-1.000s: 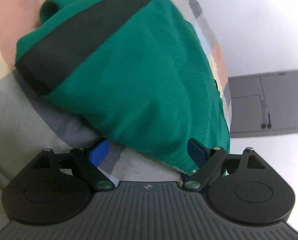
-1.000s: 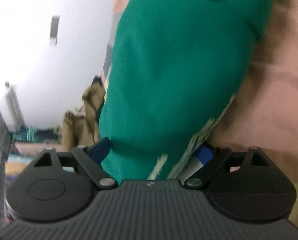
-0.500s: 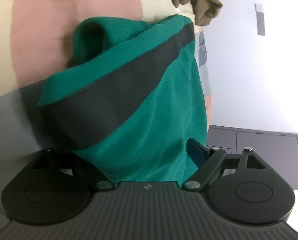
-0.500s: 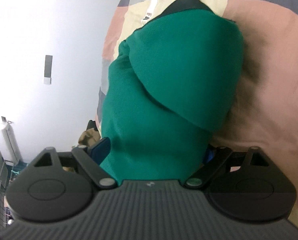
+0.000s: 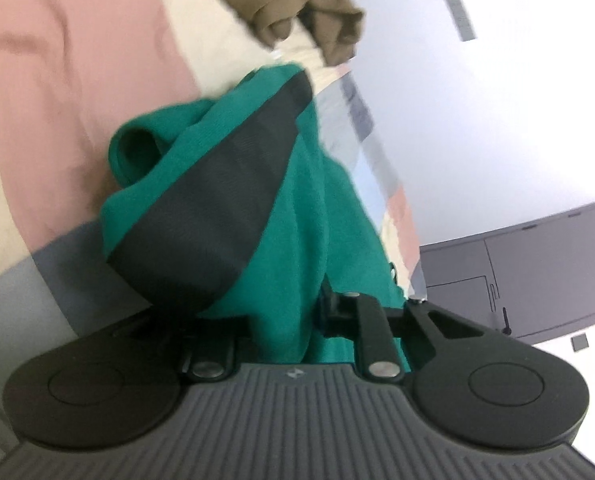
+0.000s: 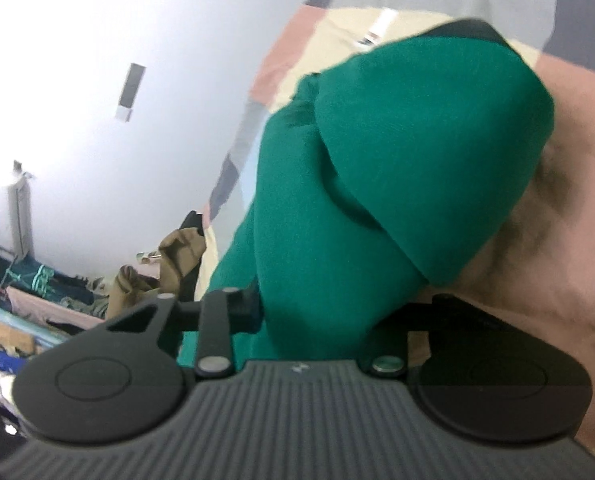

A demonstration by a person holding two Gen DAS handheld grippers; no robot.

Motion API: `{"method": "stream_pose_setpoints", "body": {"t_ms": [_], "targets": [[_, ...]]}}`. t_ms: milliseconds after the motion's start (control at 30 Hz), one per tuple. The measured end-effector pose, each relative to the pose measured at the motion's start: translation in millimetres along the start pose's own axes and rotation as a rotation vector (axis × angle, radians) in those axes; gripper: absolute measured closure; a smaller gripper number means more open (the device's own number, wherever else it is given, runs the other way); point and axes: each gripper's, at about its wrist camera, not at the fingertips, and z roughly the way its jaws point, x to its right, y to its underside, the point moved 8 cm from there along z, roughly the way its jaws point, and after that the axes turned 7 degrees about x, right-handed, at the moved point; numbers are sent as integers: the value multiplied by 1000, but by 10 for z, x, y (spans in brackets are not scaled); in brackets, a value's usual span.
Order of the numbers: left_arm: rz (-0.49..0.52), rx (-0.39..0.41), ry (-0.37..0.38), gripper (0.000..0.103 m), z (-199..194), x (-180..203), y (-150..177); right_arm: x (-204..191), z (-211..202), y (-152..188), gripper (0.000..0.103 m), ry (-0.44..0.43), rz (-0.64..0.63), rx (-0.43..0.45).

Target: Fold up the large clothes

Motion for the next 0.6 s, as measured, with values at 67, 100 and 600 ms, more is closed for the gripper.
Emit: {"method": "stream_pose_setpoints", "body": {"t_ms": [67,100,600], "targets": [[15,14,14,82,-108,63,-33,-85,-103,12,68,-13,-40,3],[25,17,20,82,-190,94,-40,-116,-160,12,68,-19,-60,3],[103,-14,13,82,-1005,158,104,-401,-1076,315,68,21,-228,-43]]}}
